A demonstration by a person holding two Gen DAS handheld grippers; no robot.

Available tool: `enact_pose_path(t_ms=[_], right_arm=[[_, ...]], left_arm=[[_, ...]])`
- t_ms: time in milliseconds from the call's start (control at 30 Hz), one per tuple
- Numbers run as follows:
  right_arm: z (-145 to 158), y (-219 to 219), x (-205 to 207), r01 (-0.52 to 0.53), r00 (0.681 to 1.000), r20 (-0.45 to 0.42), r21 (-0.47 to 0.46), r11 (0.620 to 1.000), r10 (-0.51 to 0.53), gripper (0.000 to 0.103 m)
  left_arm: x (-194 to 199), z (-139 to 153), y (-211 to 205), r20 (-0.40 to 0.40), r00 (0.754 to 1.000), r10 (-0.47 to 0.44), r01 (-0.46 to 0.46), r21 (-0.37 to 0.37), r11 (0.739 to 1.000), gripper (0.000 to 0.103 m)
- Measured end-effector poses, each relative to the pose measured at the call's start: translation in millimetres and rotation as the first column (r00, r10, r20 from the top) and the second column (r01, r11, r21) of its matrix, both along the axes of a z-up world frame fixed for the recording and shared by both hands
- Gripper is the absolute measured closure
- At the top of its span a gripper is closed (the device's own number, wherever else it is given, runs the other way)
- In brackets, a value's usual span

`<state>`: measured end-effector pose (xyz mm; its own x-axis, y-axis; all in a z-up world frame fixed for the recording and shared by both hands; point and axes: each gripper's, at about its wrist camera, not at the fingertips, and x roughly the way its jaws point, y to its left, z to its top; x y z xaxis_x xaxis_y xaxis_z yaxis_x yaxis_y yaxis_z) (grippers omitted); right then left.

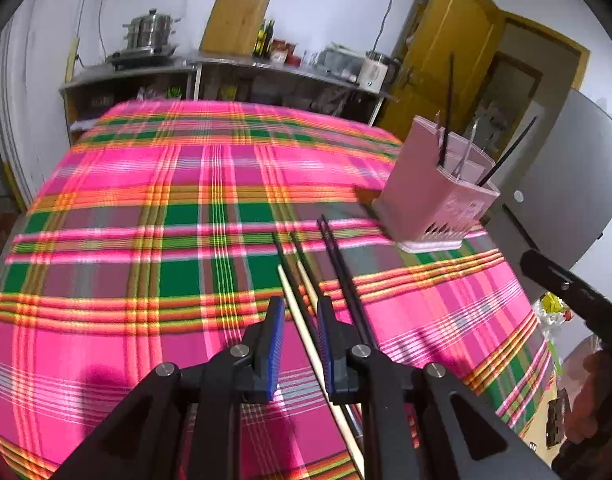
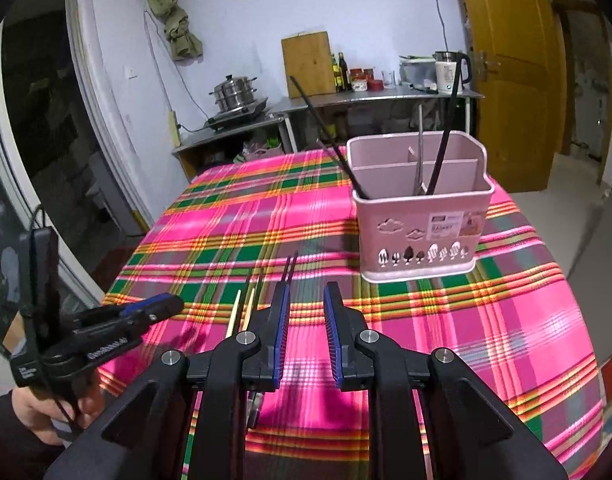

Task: Organize utensils
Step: 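Move both open tools down to the loose chopsticks on the cloth, then close the left tool on a wooden chopstick while the right tool grasps a black chopstick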

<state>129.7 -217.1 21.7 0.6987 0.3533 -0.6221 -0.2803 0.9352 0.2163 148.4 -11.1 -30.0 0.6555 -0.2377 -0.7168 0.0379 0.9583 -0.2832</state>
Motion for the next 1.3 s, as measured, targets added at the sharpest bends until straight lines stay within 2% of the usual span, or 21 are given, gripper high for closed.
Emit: enact_pose_path(t_ms=[233,433,633,900,1000,1133,1300], right_arm=[[-14,5,8,-0.016,0.999,-0.032,-0.005,1.0,0.016,0.085],[-22,5,15,-0.02,0.999,-0.05,-0.005,1.0,0.019,0.085],[-28,5,18,-0.022,0.998,-0.063,-0.003,1.0,0.022,0.085],[-28,5,19,-0.023,0.998,-0.065,-0.002,1.0,0.023,0.085],[-29,5,19,-0.024,0.998,-0.064,-0.006,1.0,0.024,0.085],[-29,8,18,-0.033,0.997,-0.066,-0.006,0.999,0.033,0.085],[-36,24,19,-0.086,0.994,-0.074,-0.006,0.996,0.085,0.085]], left_arm=[[15,-31,-4,-0.067,0.998,0.01,-0.01,-0.002,1.0,0.087],[26,-46,-9,-0.104,0.994,0.021,-0.02,0.008,1.0,0.087],[30,-47,-16,-0.089,0.996,0.025,-0.02,0.055,0.998,0.085],[28,-47,-29,-0.061,0.998,0.015,-0.005,0.156,0.988,0.083],[26,-47,-25,-0.066,0.998,0.01,0.001,0.162,0.987,0.083],[22,-47,-15,-0.074,0.997,0.017,-0.005,0.166,0.986,0.09],[15,-46,9,-0.084,0.995,0.044,-0.03,0.167,0.986,0.092]])
